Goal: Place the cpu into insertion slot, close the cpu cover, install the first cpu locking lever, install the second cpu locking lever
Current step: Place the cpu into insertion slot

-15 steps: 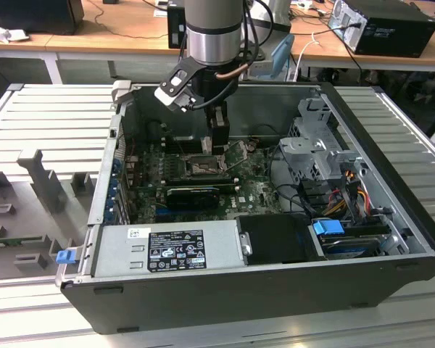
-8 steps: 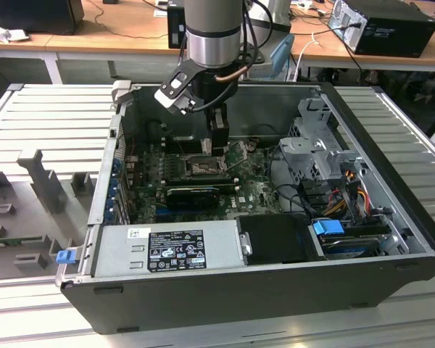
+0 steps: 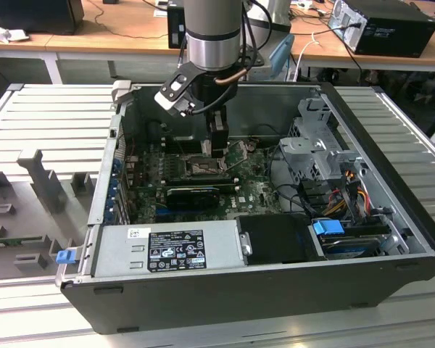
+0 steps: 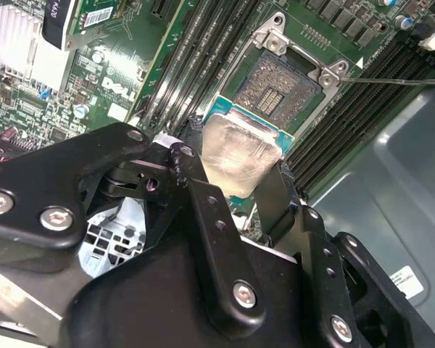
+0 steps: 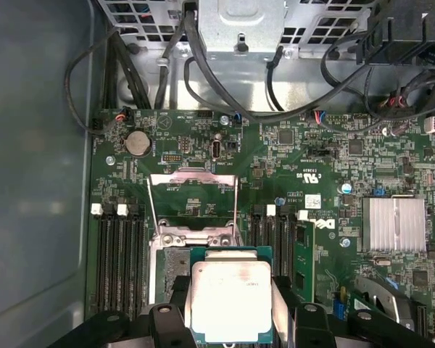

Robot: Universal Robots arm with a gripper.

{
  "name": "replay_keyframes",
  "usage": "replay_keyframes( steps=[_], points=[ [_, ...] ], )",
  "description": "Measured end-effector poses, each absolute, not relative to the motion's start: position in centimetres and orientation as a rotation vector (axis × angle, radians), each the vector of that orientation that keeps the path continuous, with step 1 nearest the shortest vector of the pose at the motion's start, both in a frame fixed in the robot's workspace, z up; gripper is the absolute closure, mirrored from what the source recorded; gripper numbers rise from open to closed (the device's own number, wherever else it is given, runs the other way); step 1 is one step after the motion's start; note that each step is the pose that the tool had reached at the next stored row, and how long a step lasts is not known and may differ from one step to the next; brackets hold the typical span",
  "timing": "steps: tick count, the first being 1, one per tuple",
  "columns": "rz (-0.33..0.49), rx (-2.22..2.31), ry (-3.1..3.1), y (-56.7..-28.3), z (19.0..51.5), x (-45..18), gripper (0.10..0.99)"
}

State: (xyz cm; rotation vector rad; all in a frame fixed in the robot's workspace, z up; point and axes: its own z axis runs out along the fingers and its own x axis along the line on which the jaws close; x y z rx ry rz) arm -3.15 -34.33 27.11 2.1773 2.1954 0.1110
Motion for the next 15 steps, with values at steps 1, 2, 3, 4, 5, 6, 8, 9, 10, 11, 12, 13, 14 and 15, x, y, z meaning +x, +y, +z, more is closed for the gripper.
replay_keyframes(
  steps=[1,2,3,4,5,6,8,9,10,11,12,13,14,15],
  points=[
    [0.111,2.178,2.195,-34.33,27.07,-3.15,0.557],
    [0.111,2.179,2.194,-34.32,27.01,-3.15,0.557],
    [0.111,2.18,2.193,-34.32,26.95,-3.15,0.557],
    [0.111,2.181,2.191,-34.32,26.89,-3.15,0.557],
    [0.111,2.183,2.19,-34.32,26.8,-3.15,0.557],
    [0.111,2.184,2.188,-34.32,26.71,-3.15,0.557],
    [0.111,2.187,2.185,-34.33,26.57,-3.15,0.557],
    [0.111,2.189,2.184,-34.32,26.52,-3.15,0.557],
    [0.111,2.189,2.183,-34.33,26.49,-3.15,0.557],
    [0.111,2.19,2.182,-34.33,26.46,-3.15,0.557],
    [0.111,2.191,2.181,-34.32,26.39,-3.15,0.557],
    [0.11,2.193,2.179,-34.33,26.33,-3.15,0.557],
    [0.11,2.195,2.177,-34.33,26.26,-3.15,0.557],
    [0.11,2.196,2.176,-34.32,26.19,-3.15,0.557]
  ],
)
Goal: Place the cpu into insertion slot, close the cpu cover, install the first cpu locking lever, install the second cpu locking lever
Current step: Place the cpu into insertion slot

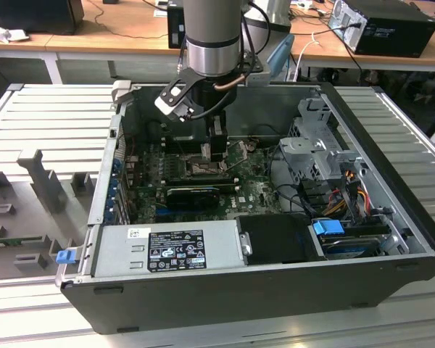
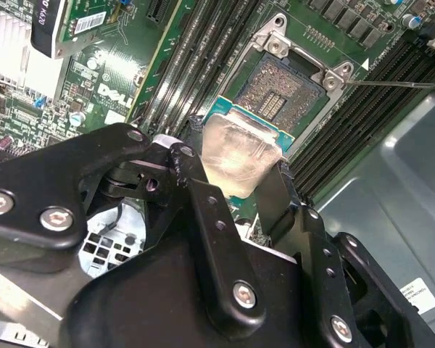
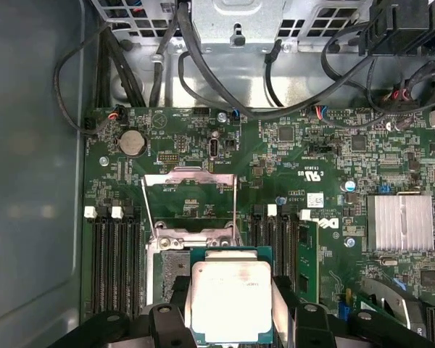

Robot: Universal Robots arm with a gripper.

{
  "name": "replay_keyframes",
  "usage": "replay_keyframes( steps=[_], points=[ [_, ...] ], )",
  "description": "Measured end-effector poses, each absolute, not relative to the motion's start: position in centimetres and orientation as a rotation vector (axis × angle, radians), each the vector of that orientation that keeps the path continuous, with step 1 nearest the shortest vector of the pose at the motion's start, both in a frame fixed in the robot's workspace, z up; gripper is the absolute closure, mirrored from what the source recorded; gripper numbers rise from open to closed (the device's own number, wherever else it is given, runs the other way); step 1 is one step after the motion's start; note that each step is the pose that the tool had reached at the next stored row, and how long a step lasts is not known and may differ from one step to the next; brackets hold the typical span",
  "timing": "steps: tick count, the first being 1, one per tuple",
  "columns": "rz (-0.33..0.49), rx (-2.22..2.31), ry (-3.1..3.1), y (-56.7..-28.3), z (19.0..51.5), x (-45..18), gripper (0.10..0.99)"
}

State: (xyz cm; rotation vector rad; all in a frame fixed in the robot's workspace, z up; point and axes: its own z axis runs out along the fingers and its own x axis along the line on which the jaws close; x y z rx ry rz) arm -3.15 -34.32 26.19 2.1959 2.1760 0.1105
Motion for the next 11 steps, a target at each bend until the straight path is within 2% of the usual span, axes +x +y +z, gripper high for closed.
replay_keyframes(
  steps=[11],
  points=[
    [0.109,2.242,2.126,-34.28,25.35,-3.15,0.557]
  ],
)
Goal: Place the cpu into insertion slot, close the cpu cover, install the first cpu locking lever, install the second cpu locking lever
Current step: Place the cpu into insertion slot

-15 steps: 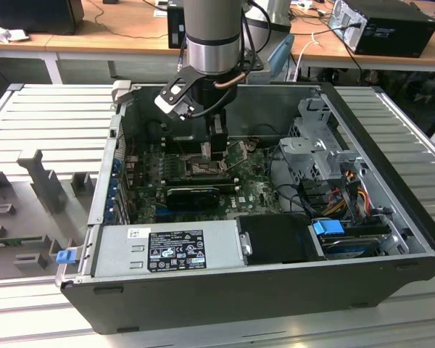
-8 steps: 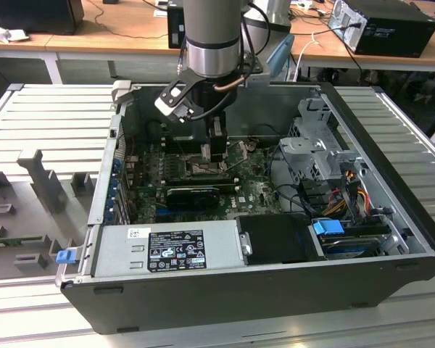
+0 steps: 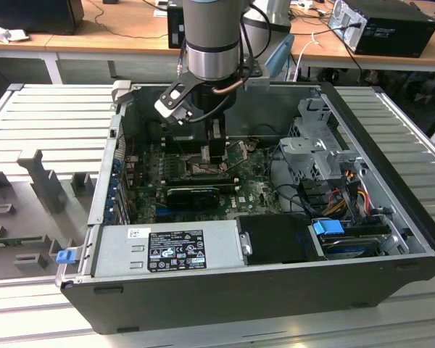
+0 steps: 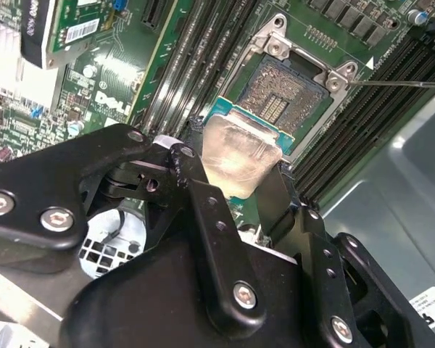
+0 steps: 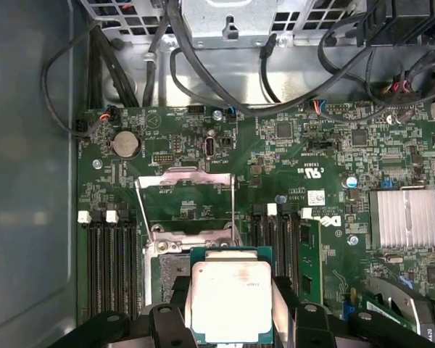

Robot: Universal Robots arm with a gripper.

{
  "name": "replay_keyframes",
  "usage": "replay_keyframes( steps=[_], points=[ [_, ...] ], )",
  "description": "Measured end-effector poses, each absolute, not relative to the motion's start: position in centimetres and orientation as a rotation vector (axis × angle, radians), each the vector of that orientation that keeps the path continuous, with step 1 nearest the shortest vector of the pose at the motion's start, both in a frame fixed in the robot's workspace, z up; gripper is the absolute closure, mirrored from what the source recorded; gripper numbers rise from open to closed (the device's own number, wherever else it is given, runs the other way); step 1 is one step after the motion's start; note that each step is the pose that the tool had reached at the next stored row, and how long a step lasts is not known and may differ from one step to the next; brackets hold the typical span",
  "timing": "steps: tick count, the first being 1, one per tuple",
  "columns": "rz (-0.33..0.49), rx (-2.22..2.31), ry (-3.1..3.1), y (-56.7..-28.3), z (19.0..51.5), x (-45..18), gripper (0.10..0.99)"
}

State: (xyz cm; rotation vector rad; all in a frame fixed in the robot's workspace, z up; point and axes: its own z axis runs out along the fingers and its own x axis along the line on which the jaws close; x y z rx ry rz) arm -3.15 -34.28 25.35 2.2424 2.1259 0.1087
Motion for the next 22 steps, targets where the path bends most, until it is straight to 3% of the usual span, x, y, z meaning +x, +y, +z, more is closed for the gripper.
replay_keyframes(
  steps=[22],
  points=[
    [0.126,2.206,2.178,-32.5,21.4,-4.8,0.557]
  ],
)
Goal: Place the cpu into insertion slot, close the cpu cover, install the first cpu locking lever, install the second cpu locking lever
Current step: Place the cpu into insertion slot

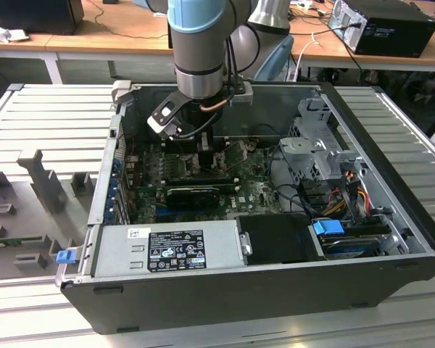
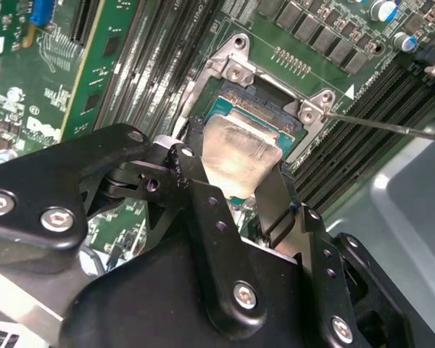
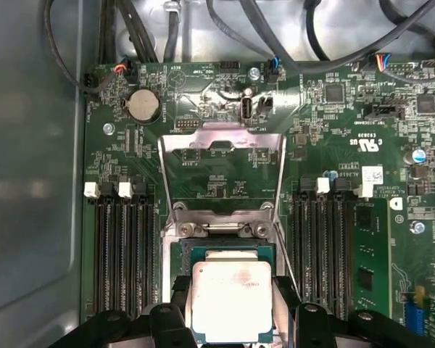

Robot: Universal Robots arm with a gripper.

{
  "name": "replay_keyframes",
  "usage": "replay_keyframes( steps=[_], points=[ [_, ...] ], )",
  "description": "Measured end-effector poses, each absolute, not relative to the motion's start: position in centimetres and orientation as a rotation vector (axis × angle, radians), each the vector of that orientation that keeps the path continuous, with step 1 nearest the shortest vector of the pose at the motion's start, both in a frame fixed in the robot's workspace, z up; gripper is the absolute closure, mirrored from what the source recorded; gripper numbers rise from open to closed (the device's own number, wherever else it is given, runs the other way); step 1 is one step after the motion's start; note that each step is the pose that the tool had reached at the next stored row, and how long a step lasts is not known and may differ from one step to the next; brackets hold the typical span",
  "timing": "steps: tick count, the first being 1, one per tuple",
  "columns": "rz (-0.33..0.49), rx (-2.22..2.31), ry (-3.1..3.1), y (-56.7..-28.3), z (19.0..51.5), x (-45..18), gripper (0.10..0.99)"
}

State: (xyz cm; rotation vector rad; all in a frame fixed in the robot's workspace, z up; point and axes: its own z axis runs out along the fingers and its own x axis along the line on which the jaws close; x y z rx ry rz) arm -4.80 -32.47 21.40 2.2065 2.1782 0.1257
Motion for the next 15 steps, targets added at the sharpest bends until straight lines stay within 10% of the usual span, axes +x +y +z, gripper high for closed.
replay_keyframes(
  steps=[15],
  points=[
    [0.122,2.206,2.178,-32.0,20.0,-4.8,0.545]
  ],
)
